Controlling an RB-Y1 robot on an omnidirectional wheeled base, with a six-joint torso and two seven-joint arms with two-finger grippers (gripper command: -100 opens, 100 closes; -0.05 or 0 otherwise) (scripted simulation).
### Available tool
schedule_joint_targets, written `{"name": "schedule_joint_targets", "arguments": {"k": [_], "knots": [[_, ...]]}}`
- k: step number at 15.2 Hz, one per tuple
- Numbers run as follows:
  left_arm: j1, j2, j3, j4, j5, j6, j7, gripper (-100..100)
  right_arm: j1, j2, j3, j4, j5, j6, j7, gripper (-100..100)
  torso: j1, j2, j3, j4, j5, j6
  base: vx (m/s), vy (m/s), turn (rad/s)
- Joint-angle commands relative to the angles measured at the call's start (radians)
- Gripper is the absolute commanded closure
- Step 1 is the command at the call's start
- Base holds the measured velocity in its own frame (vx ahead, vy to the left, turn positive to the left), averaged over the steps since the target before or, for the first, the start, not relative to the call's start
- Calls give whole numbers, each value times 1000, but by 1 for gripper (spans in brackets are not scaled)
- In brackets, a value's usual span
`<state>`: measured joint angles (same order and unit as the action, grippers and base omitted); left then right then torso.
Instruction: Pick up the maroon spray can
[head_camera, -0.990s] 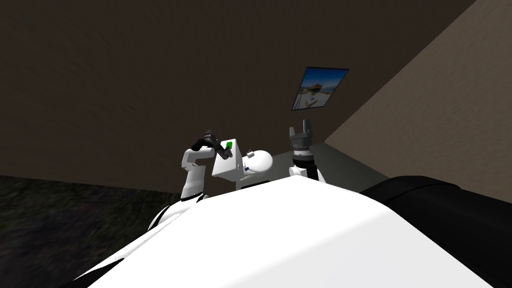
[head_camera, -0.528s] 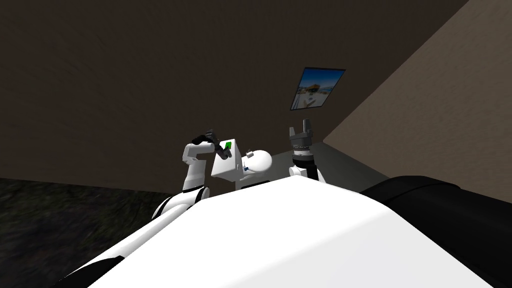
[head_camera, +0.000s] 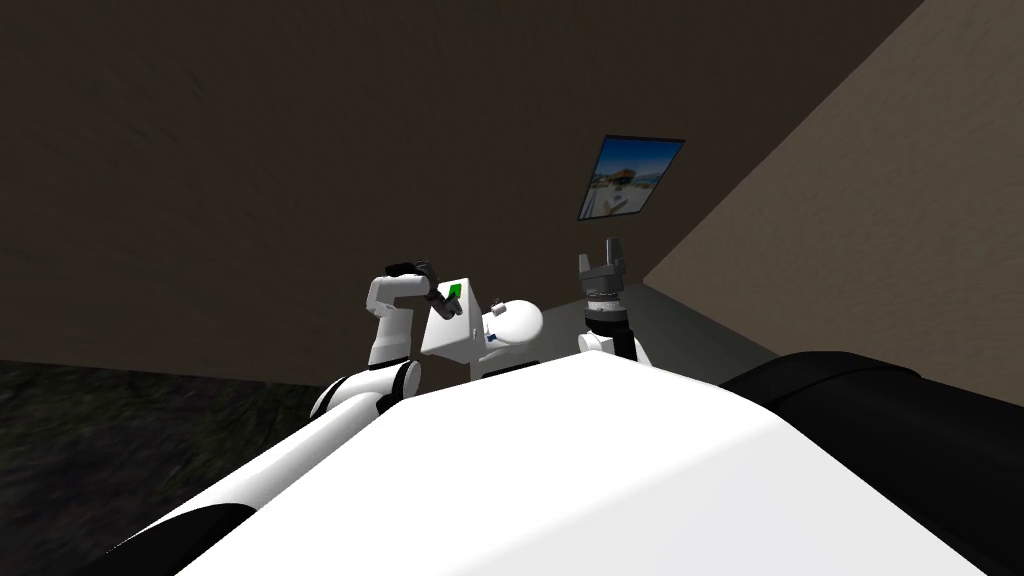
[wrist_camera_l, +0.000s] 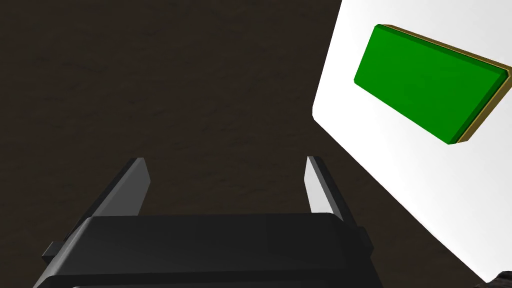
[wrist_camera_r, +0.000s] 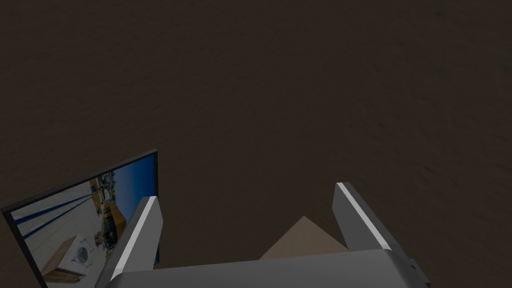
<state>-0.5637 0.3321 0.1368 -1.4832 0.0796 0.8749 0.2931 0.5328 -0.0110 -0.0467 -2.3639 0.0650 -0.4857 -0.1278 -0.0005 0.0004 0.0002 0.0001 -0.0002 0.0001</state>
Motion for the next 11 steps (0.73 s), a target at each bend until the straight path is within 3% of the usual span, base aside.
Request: {"name": "schedule_joint_targets", "arguments": {"k": [1,2,3,6,7,10,11], "knots": [[-17,0,1,11,2,50,5,-100,0,0,0,0,0,0,0,0,0,0,0,0,0,0,-9,0,-19],[-17,0,1,11,2,53,5,-100,0,0,0,0,0,0,0,0,0,0,0,0,0,0,0,0,0],[-66,1,4,53,10,87,15,-100,0,0,0,0,0,0,0,0,0,0,0,0,0,0,-10,-3,-26],[-68,1,4,53,10,127,15,-100,0,0,0,0,0,0,0,0,0,0,0,0,0,0,-7,-1,-23],[-114,2,7,95,18,164,25,-100,0,0,0,0,0,0,0,0,0,0,0,0,0,0,-9,-1,-21],[-116,2,7,95,18,201,25,-100,0,0,0,0,0,0,0,0,0,0,0,0,0,0,-8,1,-21],[-163,3,10,136,26,239,35,-100,0,0,0,0,0,0,0,0,0,0,0,0,0,0,-8,1,-26]]}}
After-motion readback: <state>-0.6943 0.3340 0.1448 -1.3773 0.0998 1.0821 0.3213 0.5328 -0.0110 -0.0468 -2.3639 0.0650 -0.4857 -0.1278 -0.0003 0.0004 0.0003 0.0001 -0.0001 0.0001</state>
